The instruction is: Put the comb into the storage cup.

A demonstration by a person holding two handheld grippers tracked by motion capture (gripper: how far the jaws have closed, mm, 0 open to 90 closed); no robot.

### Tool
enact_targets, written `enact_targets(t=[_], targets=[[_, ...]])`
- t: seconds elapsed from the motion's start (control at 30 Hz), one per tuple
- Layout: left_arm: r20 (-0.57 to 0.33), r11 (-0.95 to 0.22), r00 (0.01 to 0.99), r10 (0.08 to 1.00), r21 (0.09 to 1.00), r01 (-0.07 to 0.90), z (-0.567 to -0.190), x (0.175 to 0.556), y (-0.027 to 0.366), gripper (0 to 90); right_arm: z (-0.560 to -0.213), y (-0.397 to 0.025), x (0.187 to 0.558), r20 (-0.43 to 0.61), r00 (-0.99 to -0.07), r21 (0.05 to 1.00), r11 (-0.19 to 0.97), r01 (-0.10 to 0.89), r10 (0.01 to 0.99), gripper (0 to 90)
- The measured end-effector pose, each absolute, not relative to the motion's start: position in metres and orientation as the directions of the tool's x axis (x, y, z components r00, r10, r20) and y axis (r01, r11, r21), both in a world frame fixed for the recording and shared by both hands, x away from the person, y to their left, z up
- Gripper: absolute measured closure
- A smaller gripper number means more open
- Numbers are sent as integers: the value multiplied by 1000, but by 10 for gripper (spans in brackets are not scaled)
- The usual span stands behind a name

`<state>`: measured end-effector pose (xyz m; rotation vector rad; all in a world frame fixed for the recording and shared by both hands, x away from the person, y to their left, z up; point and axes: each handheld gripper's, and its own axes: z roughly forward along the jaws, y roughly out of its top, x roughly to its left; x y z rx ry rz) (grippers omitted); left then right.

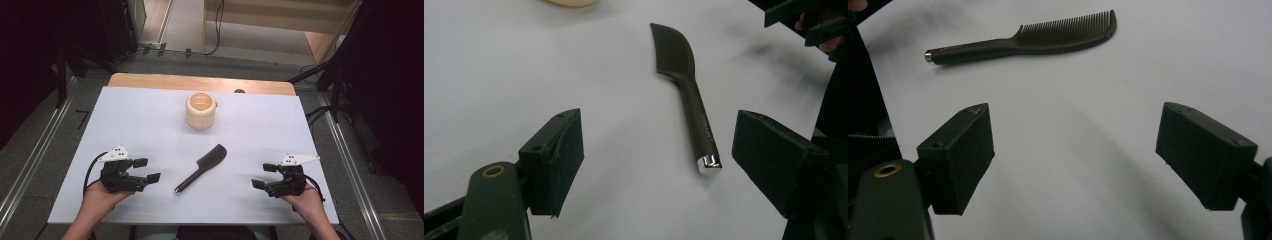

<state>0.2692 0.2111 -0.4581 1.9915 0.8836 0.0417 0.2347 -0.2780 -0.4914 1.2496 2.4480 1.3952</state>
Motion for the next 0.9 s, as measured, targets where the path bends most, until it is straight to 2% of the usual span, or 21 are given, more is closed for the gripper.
enact_targets(t=[0.9], targets=[[-295,-344,767,570,762,549,-445,281,177,217,-492,-278,235,321,-663,738,261,622,676,137]])
